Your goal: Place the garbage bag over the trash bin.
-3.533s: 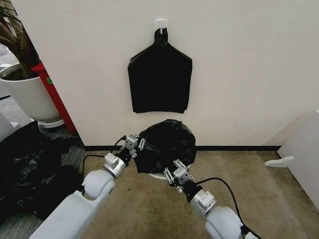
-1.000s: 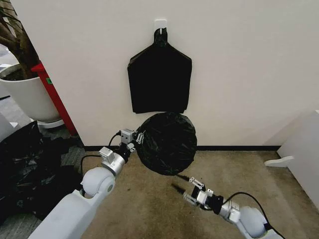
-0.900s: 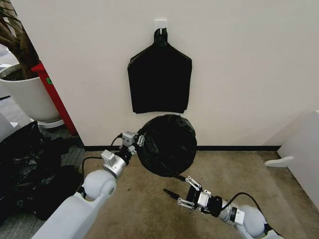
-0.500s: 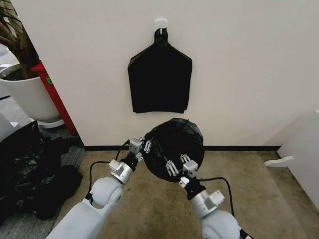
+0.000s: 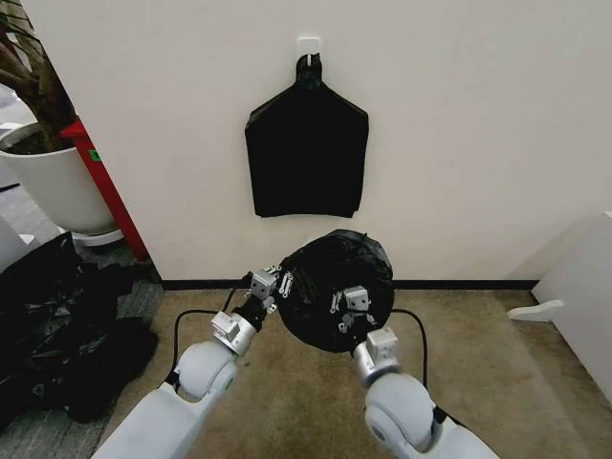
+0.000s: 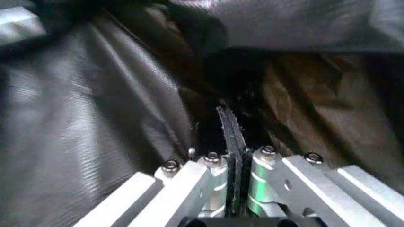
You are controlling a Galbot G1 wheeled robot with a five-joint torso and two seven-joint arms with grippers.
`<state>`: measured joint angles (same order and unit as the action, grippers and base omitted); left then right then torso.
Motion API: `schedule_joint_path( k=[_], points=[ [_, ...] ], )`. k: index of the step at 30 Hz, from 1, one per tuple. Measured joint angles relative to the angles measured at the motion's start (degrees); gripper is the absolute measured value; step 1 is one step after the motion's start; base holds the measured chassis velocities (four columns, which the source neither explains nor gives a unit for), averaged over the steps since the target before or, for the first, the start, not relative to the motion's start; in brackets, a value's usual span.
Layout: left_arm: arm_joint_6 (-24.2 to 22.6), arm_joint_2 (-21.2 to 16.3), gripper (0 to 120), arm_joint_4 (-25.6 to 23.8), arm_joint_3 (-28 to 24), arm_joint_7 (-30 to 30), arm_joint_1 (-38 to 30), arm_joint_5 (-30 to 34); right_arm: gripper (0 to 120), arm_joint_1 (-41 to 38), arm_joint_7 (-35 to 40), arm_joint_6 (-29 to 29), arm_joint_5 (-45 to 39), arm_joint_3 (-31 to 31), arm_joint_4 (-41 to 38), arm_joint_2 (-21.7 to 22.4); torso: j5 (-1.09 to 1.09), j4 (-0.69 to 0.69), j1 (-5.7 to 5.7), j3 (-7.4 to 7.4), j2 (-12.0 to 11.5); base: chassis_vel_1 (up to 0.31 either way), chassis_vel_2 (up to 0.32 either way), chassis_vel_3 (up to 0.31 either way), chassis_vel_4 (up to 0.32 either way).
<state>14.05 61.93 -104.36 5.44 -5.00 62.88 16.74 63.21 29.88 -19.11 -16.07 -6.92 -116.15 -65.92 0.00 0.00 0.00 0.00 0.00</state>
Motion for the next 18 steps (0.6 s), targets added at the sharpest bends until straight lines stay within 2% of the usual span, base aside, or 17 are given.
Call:
schedule_joint_path(
  k=[9,18],
  points=[
    [0.73,0.21,4,-0.32,-0.37,-0.78,1.7,-2.42,0,-6.7,5.29,-11.51,-1.96,-2.85,5.24,-0.84,0.0,0.0,0.0,0.0,0.0,0.0,0.0,0.0,0.0],
    [1.44,-0.26,4,-0.46,-0.24,-1.49,3.01,-3.6,0,-9.84,9.37,-20.87,-5.22,-1.26,9.97,-0.73,0.0,0.0,0.0,0.0,0.0,0.0,0.0,0.0,0.0]
  ],
)
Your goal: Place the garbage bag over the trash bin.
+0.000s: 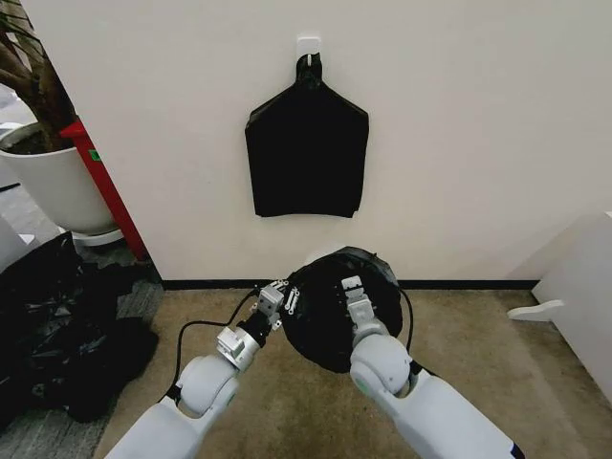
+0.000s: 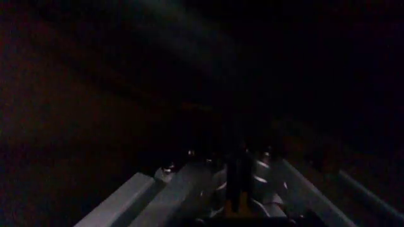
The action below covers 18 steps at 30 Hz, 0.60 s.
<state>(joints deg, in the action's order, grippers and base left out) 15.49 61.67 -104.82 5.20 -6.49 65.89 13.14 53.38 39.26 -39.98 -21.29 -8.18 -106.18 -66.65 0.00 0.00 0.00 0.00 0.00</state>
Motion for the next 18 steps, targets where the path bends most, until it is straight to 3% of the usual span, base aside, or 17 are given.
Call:
schedule_joint_path(
  k=[6,12,16,18],
  points=[
    [0.03,-0.16,4,0.12,-0.05,-0.15,-0.02,-0.15,0,0.37,0.08,-0.76,0.99,0.07,-0.65,0.76,0.0,-0.01,0.0,0.0,0.0,0.0,0.0,0.0,0.0],
    [0.05,0.36,4,0.54,-0.34,-0.21,0.0,-0.85,0,0.59,-3.26,5.82,-2.29,-1.79,-1.96,0.51,0.0,0.0,0.0,0.0,0.0,0.0,0.0,0.0,0.0],
    [0.29,0.41,4,0.55,-0.42,-0.49,0.18,-1.21,0,-0.76,-2.35,4.96,-7.09,-2.78,-1.73,-0.09,0.0,0.0,0.0,-0.01,0.0,0.0,0.0,0.0,0.0],
    [0.75,0.38,4,0.36,-0.42,-0.61,0.35,-1.24,0,-2.65,0.31,1.89,-12.25,-3.54,-0.72,-0.58,0.01,0.01,0.0,0.0,0.0,0.0,0.0,0.0,0.0]
  ],
)
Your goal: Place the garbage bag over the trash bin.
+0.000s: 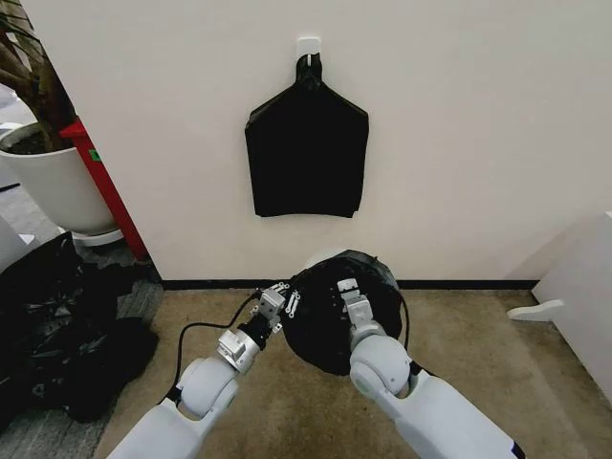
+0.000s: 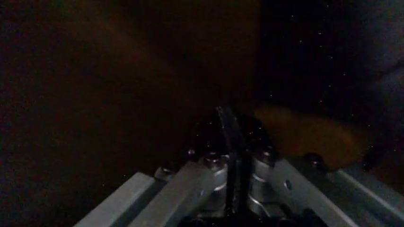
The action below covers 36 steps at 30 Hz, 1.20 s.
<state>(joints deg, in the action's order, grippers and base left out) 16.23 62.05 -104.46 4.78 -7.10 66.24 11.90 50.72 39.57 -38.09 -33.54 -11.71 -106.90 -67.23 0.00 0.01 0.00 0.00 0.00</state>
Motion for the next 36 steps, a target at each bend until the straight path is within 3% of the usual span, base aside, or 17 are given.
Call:
schedule_joint_path(
  k=[9,14,19,23,28,32,36],
  points=[
    [0.69,0.0,4,-1.95,0.3,-0.47,1.36,0.43,0,-2.08,3.78,-3.66,-1.63,-2.17,5.3,-1.2,0.0,0.0,0.0,0.0,0.0,0.0,0.0,0.0,0.0],
    [0.69,-0.24,4,-2.7,0.48,-0.51,1.82,0.53,0,-1.4,3.14,-3.67,5.55,-3.0,7.77,-1.31,0.0,-0.01,0.0,0.0,0.0,0.0,0.0,0.0,0.0],
    [0.72,-0.59,4,-3.03,0.6,-0.51,2.02,0.63,0,-1.02,-0.89,1.85,16.52,-2.5,10.08,-1.11,0.0,-0.01,0.0,0.0,0.0,0.0,0.0,0.0,0.0],
    [0.73,-0.66,4,-3.01,0.61,-0.51,2.02,0.64,0,-0.39,-2.42,4.47,16.7,-2.42,9.03,-0.74,0.0,-0.01,0.0,0.0,0.0,0.0,0.0,0.0,0.0],
    [0.73,-0.67,4,-2.64,0.55,-0.51,1.78,0.65,0,1.77,-3.57,7.22,7.57,-3.27,4.7,-0.45,0.0,-0.01,0.0,0.0,0.0,0.0,0.0,0.0,0.0],
    [0.73,-0.66,4,-2.94,0.42,-0.54,1.87,0.78,0,2.29,-2.2,4.92,3.77,-3.68,4.25,-0.88,0.0,-0.01,0.0,0.0,0.0,0.0,0.0,0.0,0.0],
    [0.73,-0.89,4,-3.49,0.45,-0.62,2.26,1.01,0,2.36,0.24,0.33,7.53,-3.61,6.5,-1.19,0.0,-0.01,0.0,0.0,0.0,0.0,0.0,0.0,0.0]
  ],
)
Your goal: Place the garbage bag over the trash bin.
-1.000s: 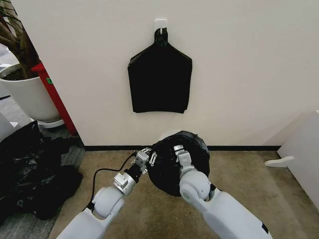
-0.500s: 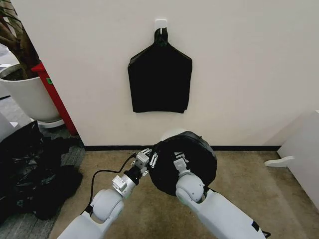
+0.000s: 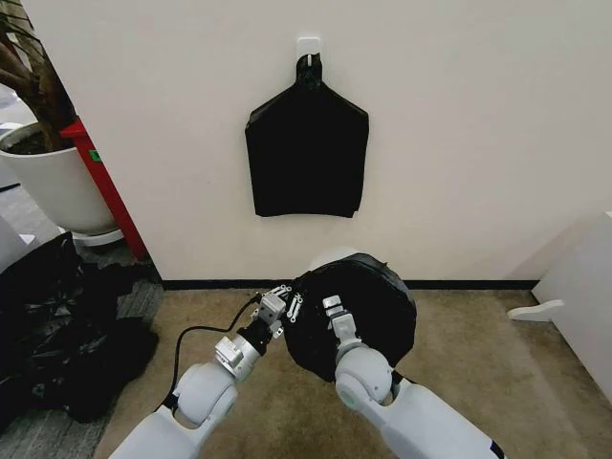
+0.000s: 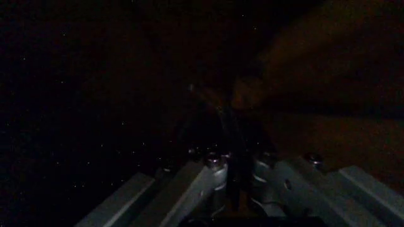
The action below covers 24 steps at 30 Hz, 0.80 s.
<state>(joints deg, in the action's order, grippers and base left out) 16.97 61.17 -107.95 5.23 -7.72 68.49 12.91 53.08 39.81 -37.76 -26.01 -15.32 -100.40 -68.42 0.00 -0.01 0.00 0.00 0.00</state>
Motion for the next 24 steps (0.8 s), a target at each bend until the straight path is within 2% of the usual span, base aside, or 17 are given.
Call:
schedule_joint_path(
  k=[6,10,12,16,21,24],
  points=[
    [0.04,-0.2,4,-0.06,0.15,-0.03,0.0,0.18,0,-0.06,0.01,-0.72,5.76,0.57,0.3,0.17,0.0,0.01,0.0,0.0,0.0,0.0,0.0,0.0,0.0],
    [0.03,-0.02,4,0.62,0.03,-0.03,-0.42,0.22,0,0.09,-2.12,2.88,6.6,0.75,-0.83,0.3,0.0,0.0,0.0,0.0,0.0,0.0,0.0,0.0,0.0],
    [-0.03,0.12,4,1.17,-0.15,-0.02,-0.72,0.37,0,0.43,-5.02,7.37,7.24,0.52,-1.77,0.78,0.0,0.01,0.0,0.0,0.0,0.0,0.0,0.0,0.0],
    [-0.24,0.31,4,1.74,-0.42,-0.01,-0.95,0.47,0,-0.29,-8.12,11.28,7.94,-0.33,-2.24,1.53,0.0,0.0,0.0,0.0,0.0,0.0,0.0,0.0,0.0],
    [-0.32,0.44,4,1.49,-0.68,-0.1,-0.57,0.37,0,-3.7,-7.88,10.66,7.23,-1.2,-0.9,1.81,0.0,0.01,0.0,0.0,0.0,0.0,0.0,0.0,0.0],
    [-0.33,0.47,4,1.04,-0.77,-0.35,-0.04,0.01,0,-6.9,-4.69,6.31,5.34,-1.15,0.88,1.42,0.0,0.01,0.0,0.0,0.0,0.0,0.0,0.0,0.0]
  ],
)
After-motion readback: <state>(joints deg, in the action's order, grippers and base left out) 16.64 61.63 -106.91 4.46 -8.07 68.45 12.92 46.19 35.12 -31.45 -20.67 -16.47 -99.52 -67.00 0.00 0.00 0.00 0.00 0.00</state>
